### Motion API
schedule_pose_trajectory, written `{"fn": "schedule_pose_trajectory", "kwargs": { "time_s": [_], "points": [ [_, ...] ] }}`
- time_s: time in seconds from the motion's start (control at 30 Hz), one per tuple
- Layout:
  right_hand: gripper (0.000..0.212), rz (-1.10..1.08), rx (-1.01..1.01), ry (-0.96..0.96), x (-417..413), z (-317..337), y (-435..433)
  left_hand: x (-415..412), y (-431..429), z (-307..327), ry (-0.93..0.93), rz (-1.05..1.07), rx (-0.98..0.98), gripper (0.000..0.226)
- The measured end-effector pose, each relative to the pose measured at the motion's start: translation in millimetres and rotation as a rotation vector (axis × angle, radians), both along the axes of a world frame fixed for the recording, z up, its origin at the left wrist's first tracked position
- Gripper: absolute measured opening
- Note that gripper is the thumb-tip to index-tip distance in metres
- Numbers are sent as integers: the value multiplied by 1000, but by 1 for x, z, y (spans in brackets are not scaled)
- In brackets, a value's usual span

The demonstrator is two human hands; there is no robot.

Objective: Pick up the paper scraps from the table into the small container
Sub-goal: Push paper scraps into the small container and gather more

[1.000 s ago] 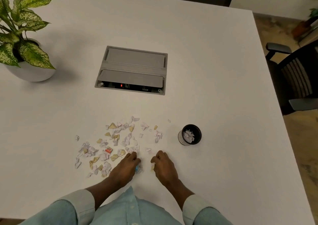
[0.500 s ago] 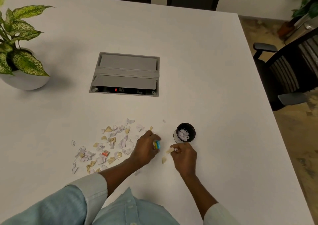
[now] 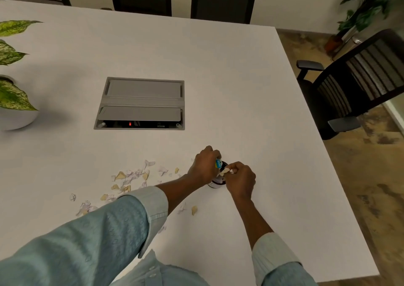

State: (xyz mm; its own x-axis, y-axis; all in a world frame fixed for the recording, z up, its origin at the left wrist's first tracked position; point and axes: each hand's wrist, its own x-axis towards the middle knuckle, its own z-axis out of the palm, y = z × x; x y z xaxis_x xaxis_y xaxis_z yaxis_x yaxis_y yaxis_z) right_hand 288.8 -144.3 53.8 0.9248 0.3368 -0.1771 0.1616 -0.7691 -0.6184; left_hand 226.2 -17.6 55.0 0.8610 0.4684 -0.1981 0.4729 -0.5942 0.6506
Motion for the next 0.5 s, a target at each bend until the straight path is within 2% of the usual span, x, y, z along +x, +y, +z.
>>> {"fn": "schedule_pose_trajectory", "kwargs": {
  "time_s": [0.27, 0.5],
  "points": [
    [27, 86, -103, -11, 0, 1, 0, -6, -2, -2, 35, -70, 14, 56],
    [25, 76, -16, -31, -20, 4, -3, -50, 23, -12, 29, 66, 49, 27]
  ]
}}
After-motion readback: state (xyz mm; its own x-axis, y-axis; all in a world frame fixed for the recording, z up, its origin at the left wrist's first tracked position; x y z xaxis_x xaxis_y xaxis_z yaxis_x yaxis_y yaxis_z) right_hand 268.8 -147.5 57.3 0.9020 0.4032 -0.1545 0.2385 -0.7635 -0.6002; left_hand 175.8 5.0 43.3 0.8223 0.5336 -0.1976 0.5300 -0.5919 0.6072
